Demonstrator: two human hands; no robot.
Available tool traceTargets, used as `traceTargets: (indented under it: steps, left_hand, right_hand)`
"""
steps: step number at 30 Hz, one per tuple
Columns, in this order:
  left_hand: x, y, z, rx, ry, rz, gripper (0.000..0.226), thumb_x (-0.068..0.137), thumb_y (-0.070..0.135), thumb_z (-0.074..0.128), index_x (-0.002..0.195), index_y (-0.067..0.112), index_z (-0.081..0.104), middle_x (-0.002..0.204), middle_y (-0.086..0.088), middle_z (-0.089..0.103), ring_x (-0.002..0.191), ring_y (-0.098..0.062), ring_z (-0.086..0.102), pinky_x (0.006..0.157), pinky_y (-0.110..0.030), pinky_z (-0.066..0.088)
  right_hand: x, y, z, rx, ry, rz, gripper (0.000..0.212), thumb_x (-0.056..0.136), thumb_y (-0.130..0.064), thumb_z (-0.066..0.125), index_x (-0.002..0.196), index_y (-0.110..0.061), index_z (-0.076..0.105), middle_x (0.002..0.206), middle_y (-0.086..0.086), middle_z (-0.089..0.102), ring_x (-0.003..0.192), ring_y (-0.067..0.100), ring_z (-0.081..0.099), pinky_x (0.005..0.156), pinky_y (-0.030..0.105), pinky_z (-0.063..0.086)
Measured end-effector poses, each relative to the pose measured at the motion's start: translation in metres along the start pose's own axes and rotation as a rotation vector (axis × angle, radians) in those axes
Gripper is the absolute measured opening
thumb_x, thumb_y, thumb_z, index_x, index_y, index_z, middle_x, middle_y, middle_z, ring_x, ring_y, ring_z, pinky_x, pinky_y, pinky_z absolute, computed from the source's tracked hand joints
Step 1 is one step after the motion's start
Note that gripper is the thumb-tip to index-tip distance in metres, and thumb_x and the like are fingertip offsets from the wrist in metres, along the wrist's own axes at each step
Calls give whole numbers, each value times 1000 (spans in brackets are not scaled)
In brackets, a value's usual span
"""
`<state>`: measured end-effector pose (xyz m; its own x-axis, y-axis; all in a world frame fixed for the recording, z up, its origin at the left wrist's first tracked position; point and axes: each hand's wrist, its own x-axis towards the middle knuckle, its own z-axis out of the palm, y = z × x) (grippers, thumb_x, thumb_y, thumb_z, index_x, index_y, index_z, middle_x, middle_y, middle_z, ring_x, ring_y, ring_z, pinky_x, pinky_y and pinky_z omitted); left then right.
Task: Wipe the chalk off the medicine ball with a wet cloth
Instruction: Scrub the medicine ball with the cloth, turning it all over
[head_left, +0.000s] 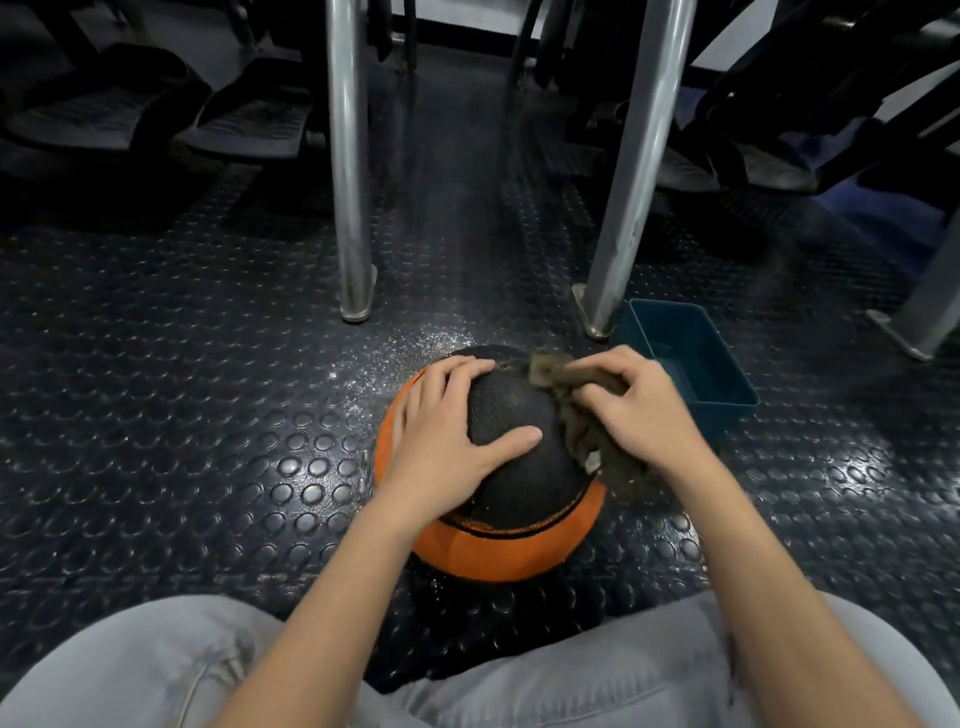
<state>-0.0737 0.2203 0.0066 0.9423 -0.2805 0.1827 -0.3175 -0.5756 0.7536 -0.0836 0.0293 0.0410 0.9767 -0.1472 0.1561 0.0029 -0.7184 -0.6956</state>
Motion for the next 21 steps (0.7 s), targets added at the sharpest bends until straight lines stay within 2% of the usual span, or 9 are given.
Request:
traceTargets:
  steps: [3, 6, 8, 10, 12, 14, 17, 19, 21]
  left_hand:
    - [-1, -4, -3, -23, -24, 23, 75, 71, 71, 60, 134, 37, 39, 133, 21, 28, 130, -2, 20, 114, -36, 13]
    - [-1, -5, -6, -29, -45, -1, 81, 60, 76, 52, 132, 40, 39, 123, 27, 23, 127, 1, 21, 112, -34, 14]
    - [2, -5, -9, -45, -51, -4, 85, 55, 79, 48, 129, 40, 41, 120, 27, 25, 118, 5, 21, 110, -33, 16]
    - [6, -4, -11, -60, -78, 4, 83, 52, 81, 45, 126, 43, 40, 120, 28, 26, 113, 8, 20, 109, -33, 17]
    - [11, -5, -12, -53, -121, 12, 79, 56, 78, 51, 127, 44, 40, 123, 29, 27, 121, 4, 22, 111, -33, 17]
    - [16, -5, -15, -52, -169, 23, 75, 62, 69, 55, 130, 41, 40, 124, 31, 29, 125, 1, 23, 114, -37, 17]
    - [21, -8, -23, -110, -224, 14, 75, 59, 70, 58, 127, 44, 40, 118, 42, 27, 122, 3, 24, 114, -42, 19]
    - [22, -10, -27, -83, -262, 32, 74, 56, 75, 54, 123, 49, 38, 118, 45, 25, 128, 3, 23, 116, -44, 13]
    - [22, -11, -32, -28, -298, 60, 63, 68, 68, 56, 124, 51, 35, 124, 43, 26, 136, 3, 13, 117, -45, 2]
  right_hand:
    - [4, 13, -11, -220, 107, 211, 25, 83, -8, 59, 100, -25, 68, 104, 4, 56, 106, 24, 54, 91, 32, 42]
    - [0, -8, -12, 45, 270, -51, 28, 78, -2, 64, 94, -24, 65, 97, -2, 63, 96, 14, 58, 86, 24, 44]
    - [-4, -22, -10, 125, 143, -185, 29, 75, 0, 66, 87, -26, 66, 91, -7, 66, 89, 7, 60, 82, 19, 45]
    - [-2, -12, -3, 53, 37, -28, 30, 76, -5, 66, 80, -36, 64, 89, -9, 67, 88, 9, 62, 82, 26, 48]
    - [0, 4, -7, -176, 67, 237, 25, 79, -11, 62, 81, -36, 64, 96, -4, 67, 94, 20, 61, 78, 31, 47]
    - [-1, 12, -14, -269, 150, 336, 25, 80, -11, 60, 85, -35, 66, 103, 0, 66, 99, 24, 59, 78, 31, 45]
    - [-2, -6, -16, 61, 316, 39, 31, 77, -6, 66, 84, -36, 66, 95, -2, 67, 93, 12, 60, 85, 26, 46]
    - [-2, -17, -7, 109, 247, -144, 31, 75, -2, 67, 88, -31, 69, 94, -4, 66, 91, 6, 59, 84, 14, 42]
    - [-1, -12, 4, 59, 109, -94, 28, 79, -6, 66, 92, -31, 68, 98, -5, 65, 96, 8, 58, 83, 12, 38]
